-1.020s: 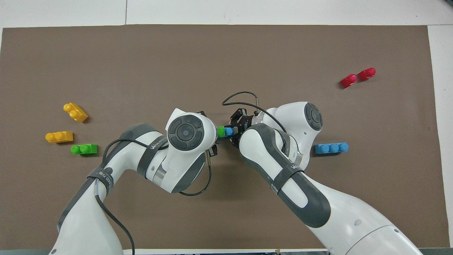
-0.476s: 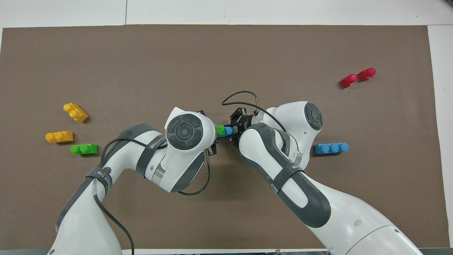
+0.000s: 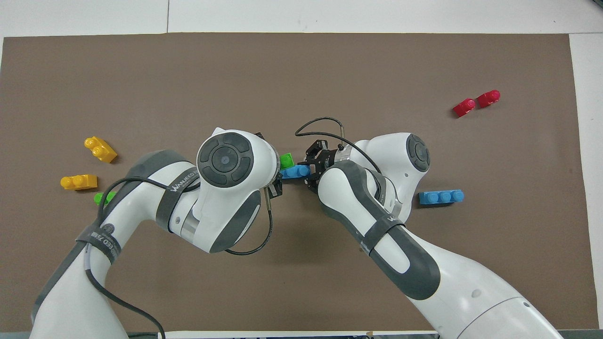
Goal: Remove green block with left arm and hold with right
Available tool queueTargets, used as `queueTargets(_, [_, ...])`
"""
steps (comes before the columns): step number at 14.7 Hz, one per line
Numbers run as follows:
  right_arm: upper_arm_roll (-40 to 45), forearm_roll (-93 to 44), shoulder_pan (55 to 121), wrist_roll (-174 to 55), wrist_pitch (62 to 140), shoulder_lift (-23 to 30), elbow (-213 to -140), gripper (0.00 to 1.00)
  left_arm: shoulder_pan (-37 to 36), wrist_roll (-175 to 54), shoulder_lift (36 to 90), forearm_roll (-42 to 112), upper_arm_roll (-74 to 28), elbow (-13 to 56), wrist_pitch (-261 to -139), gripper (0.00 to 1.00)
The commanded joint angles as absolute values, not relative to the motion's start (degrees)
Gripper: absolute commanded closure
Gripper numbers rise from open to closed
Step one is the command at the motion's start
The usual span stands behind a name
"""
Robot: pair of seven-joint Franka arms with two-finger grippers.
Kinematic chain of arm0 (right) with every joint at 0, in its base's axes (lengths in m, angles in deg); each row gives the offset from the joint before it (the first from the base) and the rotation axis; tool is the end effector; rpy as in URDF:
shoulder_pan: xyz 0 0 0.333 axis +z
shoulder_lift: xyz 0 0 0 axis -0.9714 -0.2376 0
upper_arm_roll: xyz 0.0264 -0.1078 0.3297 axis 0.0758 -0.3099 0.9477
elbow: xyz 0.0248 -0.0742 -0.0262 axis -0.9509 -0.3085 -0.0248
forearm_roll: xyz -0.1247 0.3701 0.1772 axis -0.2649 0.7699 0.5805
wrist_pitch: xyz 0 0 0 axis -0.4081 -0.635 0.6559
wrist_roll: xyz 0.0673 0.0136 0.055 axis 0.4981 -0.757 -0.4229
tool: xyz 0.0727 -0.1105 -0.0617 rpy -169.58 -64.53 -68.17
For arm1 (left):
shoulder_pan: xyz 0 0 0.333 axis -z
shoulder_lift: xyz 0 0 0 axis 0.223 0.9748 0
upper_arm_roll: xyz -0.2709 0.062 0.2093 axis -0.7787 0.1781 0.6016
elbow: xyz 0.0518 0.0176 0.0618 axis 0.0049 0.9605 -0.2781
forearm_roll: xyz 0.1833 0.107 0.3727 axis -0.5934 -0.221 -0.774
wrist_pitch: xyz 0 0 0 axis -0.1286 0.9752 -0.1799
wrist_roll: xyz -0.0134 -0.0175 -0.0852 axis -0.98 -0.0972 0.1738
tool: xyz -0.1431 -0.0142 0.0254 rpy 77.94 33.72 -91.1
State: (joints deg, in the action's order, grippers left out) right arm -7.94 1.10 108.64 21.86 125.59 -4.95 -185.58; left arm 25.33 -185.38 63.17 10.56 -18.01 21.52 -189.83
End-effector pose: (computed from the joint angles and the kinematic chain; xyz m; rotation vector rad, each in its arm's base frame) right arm 0.5816 0.3428 0.2432 -1.8909 1.8224 0.5615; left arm 0.5330 -0.3875 0.3963 1.8243 2.3715 -0.0038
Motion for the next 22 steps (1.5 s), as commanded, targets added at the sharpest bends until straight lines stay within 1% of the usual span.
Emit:
queueTargets(1, [-7.45,2.42,108.16,20.69,126.72,-5.12,-186.00,1.00,24.04,-185.87,59.88,10.16,-18.17,21.97,-186.35,1.00])
queueTargets(3, [-7.45,2.34,107.89,20.60,126.45,-5.12,-186.00,1.00,23.94,-183.95,58.21,10.16,-18.17,21.97,-184.24,1.00])
queueTargets(5, [-7.45,1.64,105.54,20.43,124.62,-4.77,-185.12,1.00,23.16,-179.04,56.89,10.16,-18.17,21.97,-181.35,1.00])
queueTargets(8, [-8.15,-3.17,100.53,20.16,113.66,-3.55,-180.56,1.00,21.05,-168.60,53.82,10.16,-18.09,22.06,-177.57,1.00])
queueTargets(10, [-7.97,-8.10,94.65,19.81,106.62,-3.01,-176.70,1.00,17.54,-158.24,50.92,10.16,-18.17,22.24,-174.32,1.00])
queueTargets(12, [-7.97,-9.26,89.55,16.58,101.16,-3.10,-174.14,1.00,13.51,-146.12,48.54,10.16,-18.17,22.32,-171.24,1.00])
queueTargets(14, [-7.97,-9.70,85.41,13.50,99.65,-3.28,-174.65,1.00,9.99,-133.73,47.39,10.25,-18.17,22.32,-168.95,1.00])
queueTargets(18, [-7.89,-11.64,77.85,8.40,96.58,-3.98,-175.36,1.00,2.96,-106.05,46.95,10.25,-18.17,22.85,-166.66,1.00])
queueTargets(22, [-7.97,-12.51,75.21,6.98,95.95,-5.21,-175.45,1.00,-5.22,-79.59,46.08,10.25,-18.17,25.48,-167.79,1.00])
